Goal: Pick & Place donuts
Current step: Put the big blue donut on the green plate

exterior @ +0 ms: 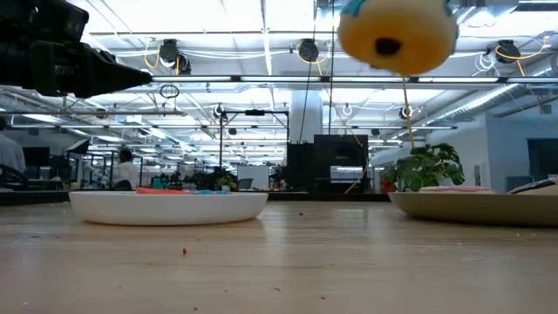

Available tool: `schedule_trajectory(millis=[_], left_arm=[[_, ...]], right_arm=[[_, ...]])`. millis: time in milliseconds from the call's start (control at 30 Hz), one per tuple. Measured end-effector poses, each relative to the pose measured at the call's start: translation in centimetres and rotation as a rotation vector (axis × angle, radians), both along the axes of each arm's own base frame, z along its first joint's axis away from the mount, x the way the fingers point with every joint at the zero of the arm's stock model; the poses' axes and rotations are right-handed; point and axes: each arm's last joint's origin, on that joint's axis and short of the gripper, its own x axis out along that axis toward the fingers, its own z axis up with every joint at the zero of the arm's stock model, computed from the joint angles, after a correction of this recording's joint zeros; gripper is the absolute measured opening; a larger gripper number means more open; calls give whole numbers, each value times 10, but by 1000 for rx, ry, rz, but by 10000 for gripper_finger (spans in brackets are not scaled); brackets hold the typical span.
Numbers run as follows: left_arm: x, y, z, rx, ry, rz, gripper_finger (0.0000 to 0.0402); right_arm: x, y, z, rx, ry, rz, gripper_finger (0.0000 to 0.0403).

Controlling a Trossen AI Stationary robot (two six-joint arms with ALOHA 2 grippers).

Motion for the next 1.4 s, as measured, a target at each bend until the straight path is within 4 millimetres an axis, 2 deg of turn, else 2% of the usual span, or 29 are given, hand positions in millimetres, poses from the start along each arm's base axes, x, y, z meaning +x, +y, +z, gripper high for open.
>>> schedule_trajectory(millis=[133, 333, 1067, 1400], left_arm=[[0, 0, 0, 0, 0, 0, 42], [0, 0, 0, 2, 0, 0, 42], [0, 0, 0, 2, 0, 0, 42], [0, 0, 0, 3, 0, 0, 42]], right_arm=[[-12, -5, 11, -8, 18, -62, 12], [-17, -8, 8, -30, 77, -111, 15], [-19, -8, 8, -35, 94, -119, 17], [-22, -17, 5, -99, 149, -129, 17]])
